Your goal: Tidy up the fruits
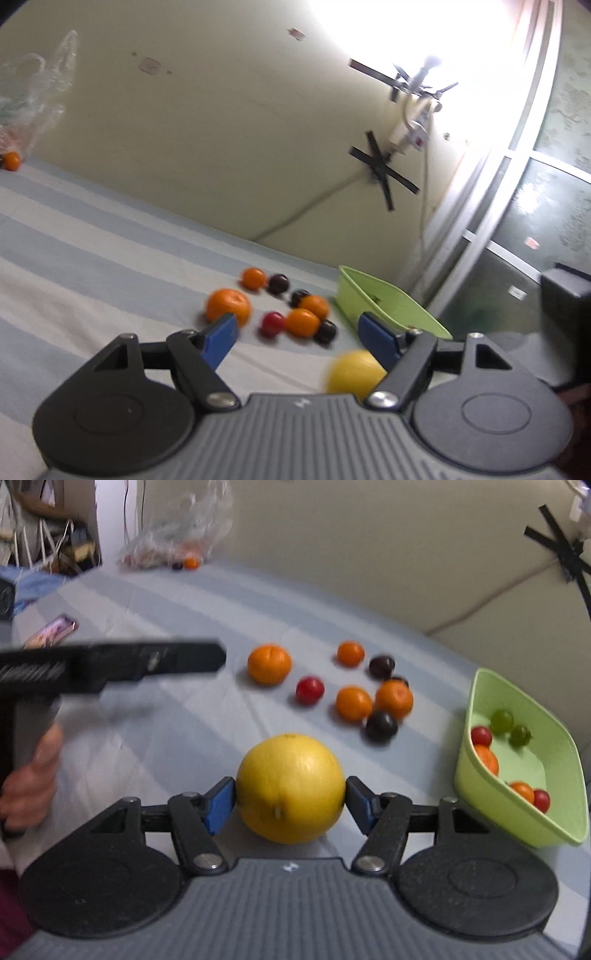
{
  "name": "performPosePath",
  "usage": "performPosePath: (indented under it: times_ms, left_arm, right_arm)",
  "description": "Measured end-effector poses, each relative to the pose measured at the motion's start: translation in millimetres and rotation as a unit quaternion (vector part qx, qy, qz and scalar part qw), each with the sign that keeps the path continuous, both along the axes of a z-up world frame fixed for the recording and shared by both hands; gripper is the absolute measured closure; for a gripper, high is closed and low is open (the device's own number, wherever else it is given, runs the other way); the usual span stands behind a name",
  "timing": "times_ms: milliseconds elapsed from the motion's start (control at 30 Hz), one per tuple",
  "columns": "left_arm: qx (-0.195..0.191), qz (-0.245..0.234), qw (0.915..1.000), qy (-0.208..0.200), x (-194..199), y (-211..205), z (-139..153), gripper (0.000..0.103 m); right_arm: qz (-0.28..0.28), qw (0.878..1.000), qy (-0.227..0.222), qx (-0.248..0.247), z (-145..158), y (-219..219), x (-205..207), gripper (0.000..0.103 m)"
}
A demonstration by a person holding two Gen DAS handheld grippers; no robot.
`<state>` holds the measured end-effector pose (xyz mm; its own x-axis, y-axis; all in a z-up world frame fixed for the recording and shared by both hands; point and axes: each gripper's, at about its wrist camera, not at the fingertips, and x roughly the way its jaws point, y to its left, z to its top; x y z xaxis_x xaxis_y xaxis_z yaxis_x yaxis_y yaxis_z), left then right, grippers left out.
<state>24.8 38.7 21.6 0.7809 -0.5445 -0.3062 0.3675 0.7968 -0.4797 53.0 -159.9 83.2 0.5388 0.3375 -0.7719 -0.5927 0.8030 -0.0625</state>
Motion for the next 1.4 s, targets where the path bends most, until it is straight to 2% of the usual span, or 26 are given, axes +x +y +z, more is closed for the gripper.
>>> performPosePath:
  times_ms: [100,400,433,467,600,733,833,933,1000,1133,1333,1400]
  left_arm:
    - [0.007,-0.026,0.9996,0.008,-2,-8,0,0.029]
    - [0.008,-0.066,0.9952,0.072,24,-40,-10,0.029]
    - [0.017,-0.068,0.9948,0.074,25,-45,-11,0.035]
    - [0.03,-0.074,0.9939,0.076,26,-51,-13,0.048]
    - [0.049,-0.081,0.993,0.07,26,-68,-6,0.047]
    - [0.076,-0.093,0.9925,0.019,37,-99,24,0.047]
    - [0.091,-0.11,0.9897,-0.003,64,-138,45,0.047]
    - [0.105,-0.135,0.9852,-0.013,98,-182,51,0.047]
    - [0.111,-0.148,0.9826,-0.005,118,-205,47,0.047]
    - [0.117,-0.155,0.9807,0.026,150,-239,30,0.047]
    - [0.116,-0.142,0.9817,0.053,157,-253,12,0.043]
    - [0.111,-0.131,0.9838,0.051,151,-249,14,0.043]
  right_arm:
    - [-0.003,0.999,-0.014,0.036,-4,-3,8,0.028]
    - [-0.017,0.994,-0.062,0.089,-17,-14,-2,0.028]
    - [-0.02,0.993,-0.066,0.095,-18,-16,-1,0.029]
    - [-0.019,0.993,-0.066,0.101,-19,-18,-1,0.034]
    - [-0.022,0.99,-0.077,0.114,-19,-29,-4,0.037]
    - [-0.047,0.98,-0.127,0.148,-4,-57,-1,0.037]
    - [-0.079,0.969,-0.174,0.159,8,-82,13,0.037]
    - [-0.127,0.959,-0.197,0.162,11,-112,36,0.037]
    - [-0.163,0.954,-0.198,0.155,8,-131,56,0.037]
    - [-0.222,0.948,-0.171,0.15,-8,-158,90,0.037]
    - [-0.237,0.951,-0.151,0.132,-21,-166,111,0.035]
    - [-0.235,0.946,-0.161,0.157,-19,-173,107,0.035]
